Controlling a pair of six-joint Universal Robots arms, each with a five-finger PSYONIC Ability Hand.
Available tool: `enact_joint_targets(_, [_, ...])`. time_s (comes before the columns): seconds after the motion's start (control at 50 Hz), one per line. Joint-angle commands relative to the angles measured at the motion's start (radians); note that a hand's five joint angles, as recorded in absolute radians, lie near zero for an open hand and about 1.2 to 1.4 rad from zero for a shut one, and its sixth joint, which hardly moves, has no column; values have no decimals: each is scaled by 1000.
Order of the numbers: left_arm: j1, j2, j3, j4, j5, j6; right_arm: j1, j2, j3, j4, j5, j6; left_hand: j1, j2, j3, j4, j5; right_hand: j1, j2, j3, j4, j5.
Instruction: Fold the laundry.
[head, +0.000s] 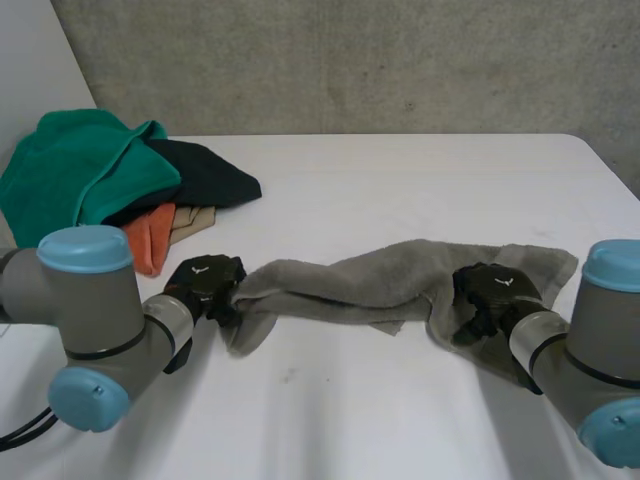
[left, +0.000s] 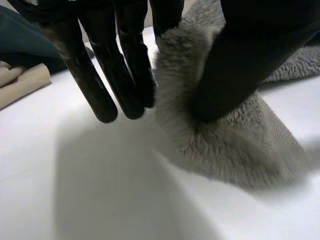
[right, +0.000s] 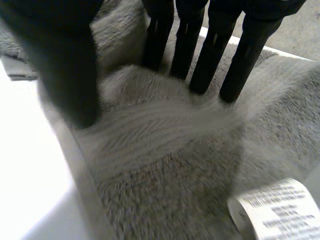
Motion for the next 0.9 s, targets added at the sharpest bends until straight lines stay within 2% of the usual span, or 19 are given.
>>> enact_joint_targets(0.02, [0, -1, 51, 0, -21, 0, 3, 12, -19, -63, 58, 0, 259, 269, 273, 266, 278, 545, 513, 518, 518, 538])
enact_joint_targets(0.06, [-1, 25, 57, 0, -35, -2, 1, -27, -24, -62, 62, -11, 259, 269, 273, 266, 278, 545, 513, 518, 518, 538])
enact_joint_targets(0.1, [3, 132, 58, -2, -58, -10, 0, -81, -30, -54, 62, -32, 259, 269, 273, 266, 278, 545, 513, 518, 518, 538])
enact_joint_targets(0.18, [17, 278, 57, 0, -64, -20, -11, -242, -53, 10, 57, -152, 259, 269, 273, 266, 278, 545, 513, 518, 518, 538])
enact_joint_targets(0.26, [28, 401, 61, -3, -58, -5, -68, -330, -134, 139, 43, -301, 259, 269, 273, 266, 278, 545, 513, 518, 518, 538])
enact_joint_targets(0.3, [32, 459, 60, -8, -56, 6, -105, -363, -214, 321, 14, -437, 259, 269, 273, 266, 278, 545, 513, 518, 518, 538])
enact_joint_targets(0.32, [35, 493, 55, -20, -56, 29, -108, -364, -232, 361, 6, -462, 259, 269, 273, 266, 278, 545, 513, 518, 518, 538])
enact_joint_targets(0.36, [35, 499, 51, -35, -53, 53, -111, -364, -287, 489, -16, -540, 259, 269, 273, 266, 278, 545, 513, 518, 518, 538])
enact_joint_targets(0.46, [31, 442, 26, -54, -50, 176, -117, -353, -343, 639, -60, -603, 259, 269, 273, 266, 278, 545, 513, 518, 518, 538])
enact_joint_targets(0.6, [15, 256, 69, -23, -50, 306, -108, -169, -401, 558, -78, -601, 259, 269, 273, 266, 278, 545, 513, 518, 518, 538])
enact_joint_targets(0.72, [-1, 70, 254, 81, -56, 325, -105, -37, -522, 469, -61, -605, 259, 269, 273, 266, 278, 545, 513, 518, 518, 538])
enact_joint_targets(0.8, [-11, 34, 483, 175, -58, 329, -103, -3, -689, 293, 18, -592, 259, 269, 273, 266, 278, 545, 513, 518, 518, 538])
enact_joint_targets(0.82, [-6, 36, 556, 236, -58, 326, -105, -9, -741, 188, 52, -588, 259, 269, 273, 266, 278, 545, 513, 518, 518, 538])
enact_joint_targets(0.9, [3, 54, 652, 441, -69, 308, -103, -58, -783, -60, 60, -548, 259, 269, 273, 266, 278, 545, 513, 518, 518, 538])
